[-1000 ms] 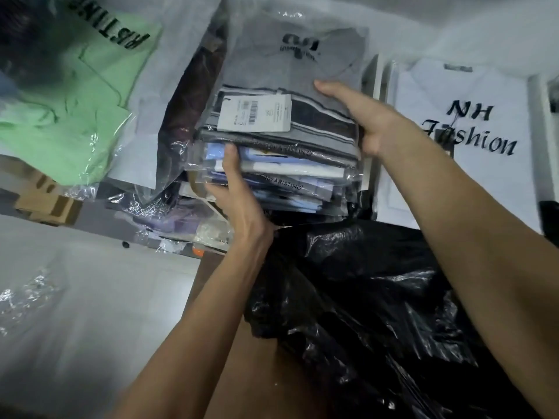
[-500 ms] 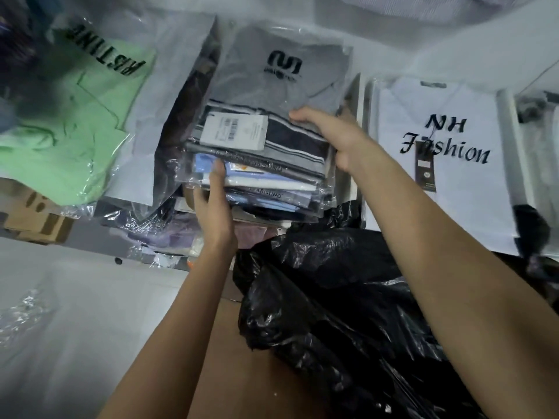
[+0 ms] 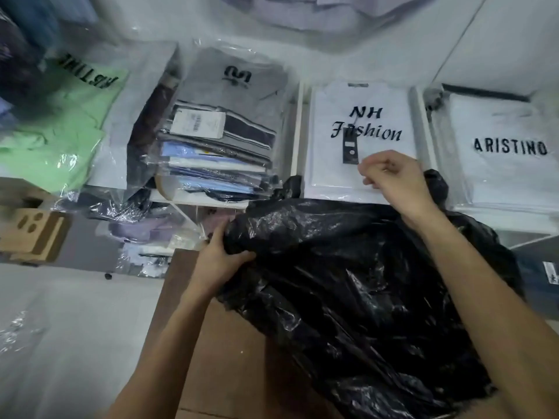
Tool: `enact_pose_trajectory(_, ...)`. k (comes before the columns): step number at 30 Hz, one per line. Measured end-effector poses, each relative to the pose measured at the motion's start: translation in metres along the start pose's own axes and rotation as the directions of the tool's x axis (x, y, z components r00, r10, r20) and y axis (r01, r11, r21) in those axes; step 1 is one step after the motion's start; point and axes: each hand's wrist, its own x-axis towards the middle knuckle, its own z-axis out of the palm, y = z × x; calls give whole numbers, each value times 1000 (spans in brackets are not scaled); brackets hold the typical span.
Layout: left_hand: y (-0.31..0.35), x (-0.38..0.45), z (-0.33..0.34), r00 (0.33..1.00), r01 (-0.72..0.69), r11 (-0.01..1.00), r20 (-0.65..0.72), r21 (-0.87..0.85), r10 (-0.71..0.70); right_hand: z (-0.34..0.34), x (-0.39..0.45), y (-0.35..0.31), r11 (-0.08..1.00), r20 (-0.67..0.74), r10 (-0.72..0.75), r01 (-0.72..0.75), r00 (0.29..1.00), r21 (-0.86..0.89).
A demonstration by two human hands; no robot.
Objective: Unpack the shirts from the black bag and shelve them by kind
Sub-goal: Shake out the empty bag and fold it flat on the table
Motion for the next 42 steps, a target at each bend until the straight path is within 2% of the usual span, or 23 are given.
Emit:
enact_pose_trajectory(2, -6, -19, 8, 996, -85, 990, -20, 112, 88, -36, -24, 34, 984, 2, 37, -37, 999, -172)
enact_pose_trajectory(4, -10, -45, 11, 981, -152, 967, -89, 206, 173, -63, -47, 65, 910, 49, 28, -5, 998, -414)
enact_pose_trajectory(5, -15, -57, 11, 972, -168, 958, -122, 233, 200, -73, -57, 79, 802, 94, 9, 49, 995, -595)
enact_pose_trajectory(6, -20, -70, 11, 967, -169, 953, -146, 250, 210, -81, -68, 91, 630, 145, 22, 99, 989, -770)
enact_pose_trajectory(7, -23, -83, 12, 960, -174, 947, -169, 268, 224, -87, -79, 102, 459, 187, 65, 137, 980, -878)
enact_pose_trajectory(8, -25, -96, 11, 950, -184, 942, -197, 280, 244, -91, -89, 110, 344, 204, 125, 151, 971, -927)
enact_pose_trajectory(11, -21, -135, 9, 907, -211, 937, -302, 278, 294, -98, -109, 130, 263, 206, 277, 132, 939, -956)
enact_pose_trajectory(16, -17, -183, 1, 848, -215, 928, -414, 304, 332, -123, -119, 142, 324, 187, 199, 116, 962, -939)
enact_pose_trajectory(19, -17, -205, -5, 826, -220, 926, -447, 306, 344, -137, -132, 139, 408, 262, 273, 135, 926, -903)
enact_pose_trajectory(22, -22, -222, -20, 782, -191, 928, -521, 321, 341, -144, -153, 134, 477, 373, 442, 138, 816, -868)
enact_pose_trajectory(26, -27, -216, -48, 747, -159, 921, -567, 356, 348, -144, -184, 128, 594, 517, 610, 86, 600, -800)
enact_pose_trajectory(28, -28, -201, -54, 734, -192, 897, -549, 398, 400, -141, -196, 123, 598, 554, 613, 128, 564, -792)
enact_pose_trajectory(30, -29, -180, -59, 746, -212, 878, -509, 428, 428, -138, -206, 117, 585, 553, 601, 155, 577, -796)
enact_pose_trajectory(31, -28, -173, -60, 761, -215, 883, -495, 416, 419, -135, -211, 117, 586, 532, 584, 135, 614, -799)
enact_pose_trajectory(32, -30, -163, -62, 783, -216, 893, -476, 395, 400, -132, -217, 116, 590, 486, 529, 110, 695, -800)
enact_pose_trajectory(33, -30, -159, -62, 811, -221, 897, -438, 383, 387, -128, -221, 118, 581, 394, 421, 91, 817, -809)
enact_pose_trajectory(34, -33, -153, -60, 842, -244, 892, -374, 380, 389, -123, -225, 121, 551, 246, 291, 48, 925, -833)
enact_pose_trajectory(35, -37, -149, -57, 866, -275, 876, -295, 397, 405, -117, -225, 128, 547, 81, 206, -46, 975, -836)
enact_pose_trajectory(36, -42, -142, -54, 881, -305, 852, -213, 426, 422, -111, -226, 132, 593, -41, 204, -157, 978, -789)
enact_pose_trajectory(37, -45, -137, -51, 895, -313, 833, -152, 456, 419, -106, -223, 141, 661, -94, 268, -254, 959, -706)
enact_pose_trajectory(39, -51, -124, -45, 920, -279, 807, -97, 521, 380, -98, -218, 159, 721, -81, 397, -365, 914, -589)
enact_pose_trajectory(40, -50, -119, -42, 928, -245, 784, -96, 571, 360, -97, -217, 164, 721, -84, 420, -389, 904, -574)
enact_pose_trajectory(42, -44, -112, -29, 940, -141, 676, -117, 723, 321, -94, -225, 156, 755, -110, 364, -362, 925, -546)
